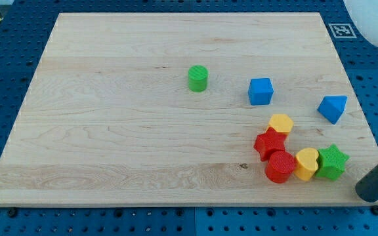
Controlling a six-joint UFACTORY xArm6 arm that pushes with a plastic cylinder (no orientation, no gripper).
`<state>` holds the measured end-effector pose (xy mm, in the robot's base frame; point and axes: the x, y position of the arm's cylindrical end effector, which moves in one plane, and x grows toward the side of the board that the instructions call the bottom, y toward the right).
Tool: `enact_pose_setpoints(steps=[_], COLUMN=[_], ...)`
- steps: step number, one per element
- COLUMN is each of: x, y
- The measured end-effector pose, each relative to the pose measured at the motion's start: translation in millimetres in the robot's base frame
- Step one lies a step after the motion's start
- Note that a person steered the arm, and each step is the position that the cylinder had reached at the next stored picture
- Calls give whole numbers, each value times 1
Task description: Move the green star to the right of yellow heart
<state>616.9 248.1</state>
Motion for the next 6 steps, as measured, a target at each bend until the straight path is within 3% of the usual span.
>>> enact_pose_setpoints(steps=[6], x=[-15], y=[-22])
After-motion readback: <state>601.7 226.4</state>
